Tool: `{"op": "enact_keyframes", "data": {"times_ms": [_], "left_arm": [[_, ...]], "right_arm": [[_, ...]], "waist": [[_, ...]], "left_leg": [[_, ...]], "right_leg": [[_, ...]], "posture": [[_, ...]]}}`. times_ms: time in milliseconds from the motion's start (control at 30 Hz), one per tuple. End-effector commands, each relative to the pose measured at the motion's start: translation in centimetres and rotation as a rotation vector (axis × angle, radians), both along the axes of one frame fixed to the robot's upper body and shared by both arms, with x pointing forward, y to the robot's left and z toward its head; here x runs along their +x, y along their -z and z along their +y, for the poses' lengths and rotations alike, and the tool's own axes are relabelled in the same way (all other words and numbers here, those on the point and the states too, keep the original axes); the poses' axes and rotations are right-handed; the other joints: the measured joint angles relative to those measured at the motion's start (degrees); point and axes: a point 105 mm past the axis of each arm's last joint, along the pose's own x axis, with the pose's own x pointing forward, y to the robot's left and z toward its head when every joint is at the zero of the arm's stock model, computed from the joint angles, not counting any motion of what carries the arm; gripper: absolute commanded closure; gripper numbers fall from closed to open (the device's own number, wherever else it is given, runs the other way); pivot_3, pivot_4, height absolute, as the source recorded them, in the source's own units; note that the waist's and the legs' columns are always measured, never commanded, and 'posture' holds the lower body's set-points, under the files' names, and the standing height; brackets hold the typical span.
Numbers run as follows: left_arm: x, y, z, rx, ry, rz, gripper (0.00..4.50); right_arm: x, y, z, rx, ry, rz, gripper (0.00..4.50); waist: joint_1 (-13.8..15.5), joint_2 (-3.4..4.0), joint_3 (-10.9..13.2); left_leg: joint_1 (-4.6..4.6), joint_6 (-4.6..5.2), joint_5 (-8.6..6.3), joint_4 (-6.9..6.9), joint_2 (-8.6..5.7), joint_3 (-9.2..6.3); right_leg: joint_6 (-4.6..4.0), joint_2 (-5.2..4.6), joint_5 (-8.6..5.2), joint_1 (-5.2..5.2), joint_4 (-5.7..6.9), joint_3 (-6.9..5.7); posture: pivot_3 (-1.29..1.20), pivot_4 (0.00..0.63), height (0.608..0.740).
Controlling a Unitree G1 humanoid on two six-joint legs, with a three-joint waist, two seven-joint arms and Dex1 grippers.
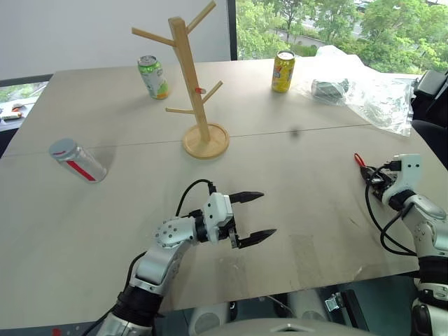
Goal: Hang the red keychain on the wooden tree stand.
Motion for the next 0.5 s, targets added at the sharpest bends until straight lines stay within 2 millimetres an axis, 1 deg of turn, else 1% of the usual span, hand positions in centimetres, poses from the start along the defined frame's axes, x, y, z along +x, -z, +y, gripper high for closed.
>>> {"op": "enact_keyframes", "data": {"times_ms": [33, 67, 167, 233, 300, 400, 500], "left_arm": [[1.0, -1.1, 0.1, -0.047, -0.066, -0.041, 0.0], [1.4, -1.2, 0.3, -0.058, -0.089, -0.044, 0.0], [2.2, -1.8, 0.6, -0.082, -0.146, -0.057, 0.0], [3.3, -3.0, 1.1, -0.13, -0.232, -0.074, 0.0], [4.0, -4.1, 1.5, -0.165, -0.298, -0.098, 0.0], [5.1, -5.7, 2.0, -0.205, -0.397, -0.144, 0.0], [6.3, -7.4, 3.2, -0.255, -0.521, -0.162, 0.0]], "right_arm": [[0.3, -3.5, 1.6, -0.091, -0.069, -0.151, 4.45], [0.4, -4.6, 2.4, -0.122, -0.1, -0.194, 4.45], [0.7, -6.9, 4.7, -0.161, -0.169, -0.276, 4.45], [0.9, -9.9, 8.1, -0.186, -0.269, -0.386, 4.45], [0.8, -12.2, 11.0, -0.197, -0.353, -0.472, 4.45], [0.7, -14.8, 15.0, -0.22, -0.469, -0.584, 4.45], [0.4, -17.1, 19.0, -0.226, -0.578, -0.693, 4.45]], "waist": [[0.0, 0.02, 0.0], [-0.1, 0.04, 0.0], [0.0, 0.05, 0.0], [-0.2, 0.07, 0.1], [-0.2, 0.09, 0.1], [0.1, 0.07, 0.1], [0.3, 0.07, 0.1]], "left_leg": [[0.0, 0.0, 0.0, 0.0, 0.0, 0.0], [-0.01, 0.0, 0.0, 0.0, -0.01, 0.0], [-0.01, 0.0, 0.0, 0.0, 0.01, -0.01], [-0.01, 0.0, 0.0, 0.0, 0.01, -0.01], [-0.02, 0.0, 0.0, 0.0, 0.02, 0.01], [-0.03, 0.0, 0.0, 0.0, 0.02, -0.03], [-0.07, 0.0, 0.0, 0.0, -0.01, -0.07]], "right_leg": [[0.01, 0.0, 0.0, 0.0, 0.0, 0.0], [0.02, 0.0, -0.01, -0.01, 0.0, 0.0], [0.18, 0.03, -0.1, -0.02, 0.0, 0.0], [0.17, 0.02, -0.1, -0.02, 0.0, 0.0], [0.19, 0.03, -0.09, -0.06, 0.01, 0.03], [0.15, 0.06, -0.06, -0.05, 0.02, 0.0], [0.18, 0.04, 0.13, -0.03, 0.01, -0.05]], "posture": [[0.0, 0.15, 0.74], [0.0, 0.15, 0.74], [0.0, 0.15, 0.74], [0.0, 0.15, 0.74], [0.0, 0.15, 0.74], [0.0, 0.15, 0.74], [0.0, 0.15, 0.74]]}}
